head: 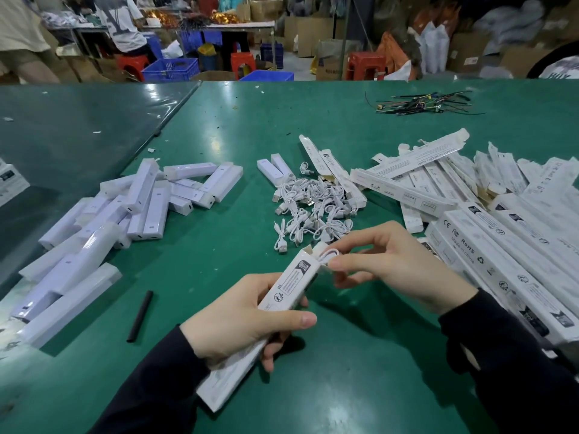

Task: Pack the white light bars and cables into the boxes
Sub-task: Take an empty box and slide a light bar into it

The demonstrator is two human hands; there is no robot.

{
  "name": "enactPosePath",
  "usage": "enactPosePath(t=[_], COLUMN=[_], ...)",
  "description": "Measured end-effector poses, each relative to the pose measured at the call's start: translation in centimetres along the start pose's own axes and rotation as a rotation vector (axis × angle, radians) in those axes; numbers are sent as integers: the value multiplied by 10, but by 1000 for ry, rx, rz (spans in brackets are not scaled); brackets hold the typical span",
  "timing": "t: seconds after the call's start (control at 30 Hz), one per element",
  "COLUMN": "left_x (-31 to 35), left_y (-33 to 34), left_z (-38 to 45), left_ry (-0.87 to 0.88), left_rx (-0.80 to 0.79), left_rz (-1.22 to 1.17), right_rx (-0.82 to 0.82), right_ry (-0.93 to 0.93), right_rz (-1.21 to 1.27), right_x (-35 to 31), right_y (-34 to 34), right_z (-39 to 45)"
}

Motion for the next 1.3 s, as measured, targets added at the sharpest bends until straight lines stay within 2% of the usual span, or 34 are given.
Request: enactPosePath(t=[0.2,0.33,0.43,0.57,0.73,0.93,1.13,1.3], left_x=[-3,-2,1,10,22,22,19,14], left_y=[5,11,16,9,4,4,-1,-3], left_z=[-2,-4,-6,-4,-1,0,3,4], left_ry=[-13,22,26,19,121,123,117,107], left_rx=[-65,-108,-124,-25,50,48,156,199], left_rz=[51,57,-45,-190,-258,-257,-255,-247], right_rx=[-32,-51,-17,-16,129,33,158,82], right_ry=[-208,-113,-88,-125,-155,-173,-123,-71], right_rz=[-227,-80,-34,-42,57,52,47,32], right_x=[-10,-6,-3,-6,-7,-11,-1,4], right_y=[10,9,10,16,17,23,24,31], right_z=[-5,-4,-3,-5,-4,-10,-7,-9])
Point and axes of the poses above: each hand's wrist, its own z-axis towards the middle knuckle, its own y-axis out of the palm, x = y × z, the point moved 7 cm from there along z, towards the middle knuckle, and after that the axes turned 15 degrees about x, right-handed, at the moved point
